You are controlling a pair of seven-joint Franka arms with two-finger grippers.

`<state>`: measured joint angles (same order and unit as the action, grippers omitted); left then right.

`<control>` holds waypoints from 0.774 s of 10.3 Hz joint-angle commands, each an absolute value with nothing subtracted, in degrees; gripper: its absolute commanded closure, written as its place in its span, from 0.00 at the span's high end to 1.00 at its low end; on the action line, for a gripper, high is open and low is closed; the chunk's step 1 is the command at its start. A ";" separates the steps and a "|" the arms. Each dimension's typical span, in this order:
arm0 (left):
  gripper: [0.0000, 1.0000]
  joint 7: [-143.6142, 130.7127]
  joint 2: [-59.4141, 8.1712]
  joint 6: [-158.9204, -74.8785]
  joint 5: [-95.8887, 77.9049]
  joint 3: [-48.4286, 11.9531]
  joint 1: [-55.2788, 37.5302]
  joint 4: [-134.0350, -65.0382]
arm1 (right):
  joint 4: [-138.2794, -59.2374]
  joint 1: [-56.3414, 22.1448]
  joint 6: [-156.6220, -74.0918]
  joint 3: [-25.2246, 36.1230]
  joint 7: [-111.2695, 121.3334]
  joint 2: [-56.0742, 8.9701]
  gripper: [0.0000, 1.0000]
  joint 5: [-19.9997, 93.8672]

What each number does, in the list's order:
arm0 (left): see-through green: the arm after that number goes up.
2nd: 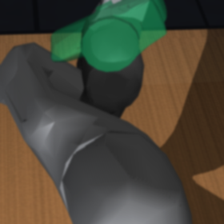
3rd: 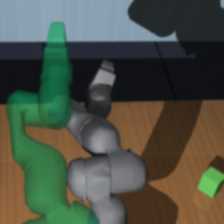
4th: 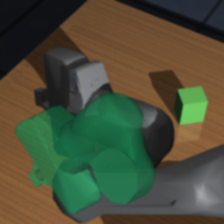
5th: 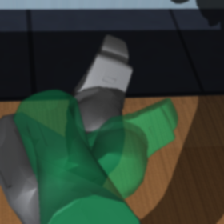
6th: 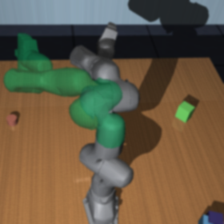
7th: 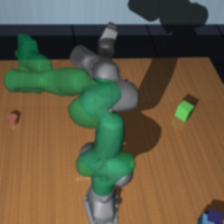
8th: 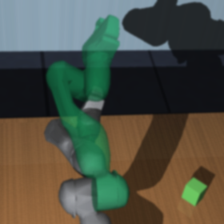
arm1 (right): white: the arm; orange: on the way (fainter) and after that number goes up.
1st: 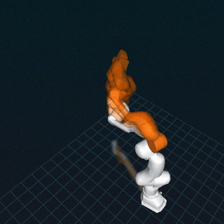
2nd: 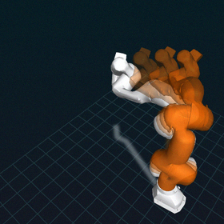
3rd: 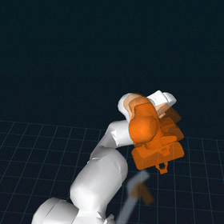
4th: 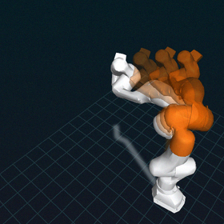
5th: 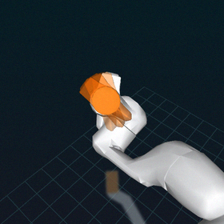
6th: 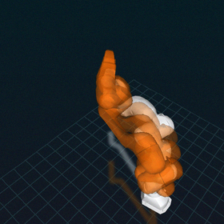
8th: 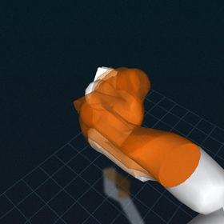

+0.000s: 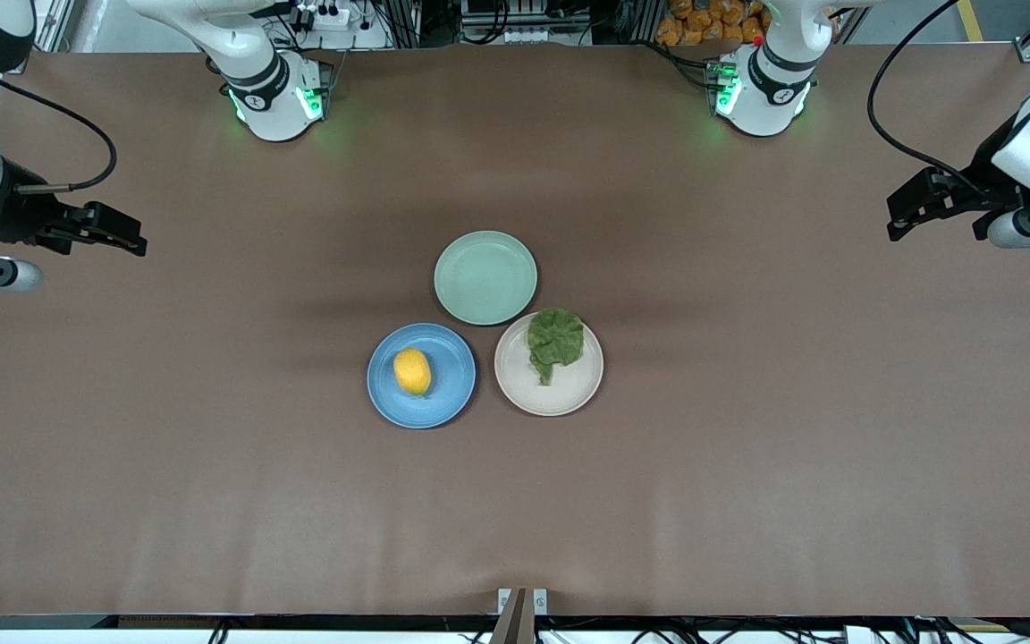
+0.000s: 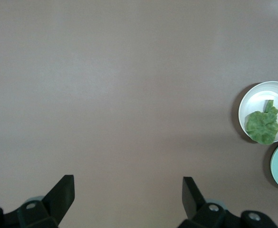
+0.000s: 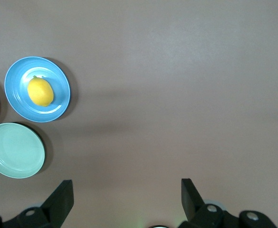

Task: Pick lemon and lettuce from blue and beige plates
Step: 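Reach the right gripper toward the lemon while the left gripper reaches the lettuce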

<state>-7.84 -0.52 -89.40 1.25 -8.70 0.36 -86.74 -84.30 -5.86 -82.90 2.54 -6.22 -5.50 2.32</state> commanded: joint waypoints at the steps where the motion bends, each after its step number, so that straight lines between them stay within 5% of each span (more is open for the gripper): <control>1: 1.00 -6.07 0.00 -89.65 2.55 -8.79 0.53 -86.57 | -85.43 -5.54 -82.62 2.46 -5.54 -4.13 1.00 2.20; 4: 1.00 -7.46 -3.40 -90.87 1.23 -9.75 -0.52 -86.75 | -85.25 -5.62 -83.58 2.37 -5.62 -4.74 1.00 2.37; 8: 1.00 -22.10 -14.29 -109.46 2.63 -12.57 -14.01 -86.92 | -85.34 -8.61 -96.73 0.27 -9.73 -13.94 1.00 3.16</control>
<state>-16.41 -9.50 -104.34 1.21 -12.68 -8.49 -87.93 -86.16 -7.34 -92.61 1.43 -6.90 -8.97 2.76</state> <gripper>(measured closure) 0.000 0.000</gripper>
